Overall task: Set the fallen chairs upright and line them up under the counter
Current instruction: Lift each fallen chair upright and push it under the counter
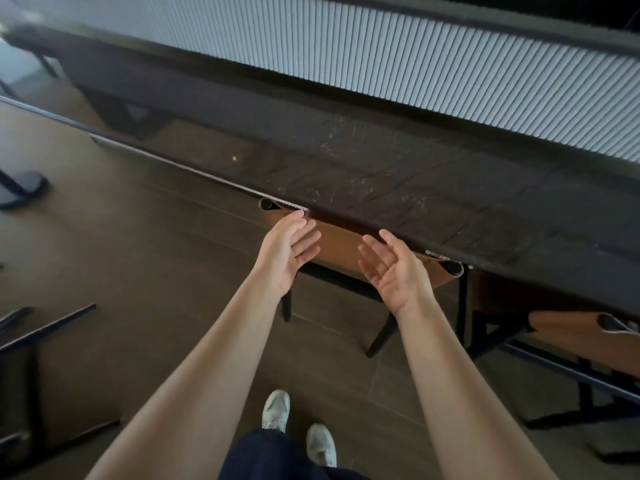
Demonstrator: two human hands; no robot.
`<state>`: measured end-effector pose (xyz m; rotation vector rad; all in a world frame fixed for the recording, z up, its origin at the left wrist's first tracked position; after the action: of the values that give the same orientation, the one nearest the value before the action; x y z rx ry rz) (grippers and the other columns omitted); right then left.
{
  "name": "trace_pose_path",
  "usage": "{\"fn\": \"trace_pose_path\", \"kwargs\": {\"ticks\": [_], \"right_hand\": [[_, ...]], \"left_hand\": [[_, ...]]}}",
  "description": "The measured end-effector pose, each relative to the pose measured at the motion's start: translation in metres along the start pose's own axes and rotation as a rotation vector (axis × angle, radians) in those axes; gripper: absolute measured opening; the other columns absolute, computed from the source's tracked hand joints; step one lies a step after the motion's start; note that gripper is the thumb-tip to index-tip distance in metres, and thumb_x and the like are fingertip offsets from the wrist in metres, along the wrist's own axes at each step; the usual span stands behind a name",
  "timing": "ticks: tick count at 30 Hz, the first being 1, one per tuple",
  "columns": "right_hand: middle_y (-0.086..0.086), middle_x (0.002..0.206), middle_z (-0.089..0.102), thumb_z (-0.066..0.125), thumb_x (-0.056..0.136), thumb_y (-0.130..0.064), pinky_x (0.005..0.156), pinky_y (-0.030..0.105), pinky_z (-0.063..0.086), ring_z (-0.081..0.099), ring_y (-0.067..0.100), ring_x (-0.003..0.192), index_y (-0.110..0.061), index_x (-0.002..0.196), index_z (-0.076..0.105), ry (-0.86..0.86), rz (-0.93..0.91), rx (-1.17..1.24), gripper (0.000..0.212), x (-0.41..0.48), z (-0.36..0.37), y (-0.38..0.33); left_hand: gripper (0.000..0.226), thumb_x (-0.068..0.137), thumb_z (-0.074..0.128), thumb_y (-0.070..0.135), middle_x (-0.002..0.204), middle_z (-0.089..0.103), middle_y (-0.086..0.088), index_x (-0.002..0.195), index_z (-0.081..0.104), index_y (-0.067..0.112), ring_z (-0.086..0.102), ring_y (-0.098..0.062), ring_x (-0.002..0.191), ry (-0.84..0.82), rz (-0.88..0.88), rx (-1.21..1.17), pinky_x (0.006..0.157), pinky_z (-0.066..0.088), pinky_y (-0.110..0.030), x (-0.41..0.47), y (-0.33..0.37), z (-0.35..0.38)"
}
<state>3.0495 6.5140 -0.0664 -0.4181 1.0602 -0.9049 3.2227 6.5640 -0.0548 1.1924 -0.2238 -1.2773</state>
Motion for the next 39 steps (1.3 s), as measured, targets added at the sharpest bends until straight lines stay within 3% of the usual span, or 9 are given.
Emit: {"fn": "trace_pose_path", "kwargs": {"ticks": [5,10,16,27,33,39], "right_hand": [[0.000,0.106,0.075,0.058,0.097,-0.030,0.090,0.038,0.054,0.072,0.017,0.098,-0.025,0.117,0.066,-0.158,-0.064,-0.084,0.022,-0.056,0.018,0.009],[-0.001,0.107,0.075,0.054,0.098,-0.026,0.088,0.035,0.052,0.072,0.015,0.099,-0.026,0.115,0.069,-0.278,-0.070,-0.164,0.022,-0.096,0.046,0.026],[-0.001,0.105,0.076,0.051,0.100,-0.025,0.084,0.034,0.051,0.070,0.018,0.103,-0.024,0.116,0.067,-0.411,0.036,-0.255,0.023,-0.173,0.100,0.114],[0.002,0.107,0.075,0.050,0.099,-0.022,0.081,0.034,0.052,0.071,0.018,0.098,-0.023,0.115,0.068,-0.624,0.168,-0.381,0.025,-0.327,0.147,0.299],[0.000,0.105,0.075,0.049,0.100,-0.023,0.087,0.036,0.052,0.070,0.018,0.102,-0.021,0.115,0.068,-0.748,0.241,-0.478,0.025,-0.402,0.188,0.371],[-0.001,0.103,0.076,0.046,0.100,-0.021,0.089,0.036,0.049,0.070,0.017,0.099,-0.020,0.111,0.068,-0.857,0.327,-0.574,0.024,-0.450,0.233,0.439]], "left_hand": [[0.023,0.094,0.058,0.015,0.120,0.068,-0.001,0.114,0.062,0.026,0.066,-0.016,0.109,0.059,0.169,0.006,0.087,0.056,-0.035,-0.070,0.011,-0.039],[0.029,0.093,0.058,0.013,0.120,0.068,-0.002,0.121,0.062,0.021,0.065,-0.017,0.110,0.127,0.249,-0.032,0.087,0.056,-0.035,-0.121,0.026,-0.078],[0.030,0.094,0.055,0.010,0.123,0.066,-0.004,0.121,0.061,0.021,0.064,-0.017,0.113,0.264,0.375,-0.075,0.092,0.053,-0.036,-0.220,0.036,-0.182],[0.034,0.095,0.053,0.013,0.122,0.067,-0.001,0.128,0.058,0.018,0.067,-0.014,0.107,0.519,0.481,-0.101,0.074,0.055,-0.024,-0.414,0.023,-0.362],[0.029,0.096,0.049,0.010,0.125,0.065,-0.003,0.120,0.060,0.021,0.065,-0.017,0.111,0.659,0.548,-0.177,0.098,0.049,-0.038,-0.498,0.021,-0.440],[0.034,0.095,0.048,0.007,0.123,0.066,-0.008,0.128,0.057,0.012,0.065,-0.023,0.110,0.806,0.615,-0.298,0.091,0.053,-0.035,-0.548,0.012,-0.510]]}}
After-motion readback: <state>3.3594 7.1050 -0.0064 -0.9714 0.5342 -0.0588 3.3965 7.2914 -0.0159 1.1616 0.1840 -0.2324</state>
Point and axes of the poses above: each hand's wrist, its own x-axis towards the middle knuckle, its own z-axis out of the palm, y = z × x, the point moved 1 cm from there along x, towards the middle knuckle
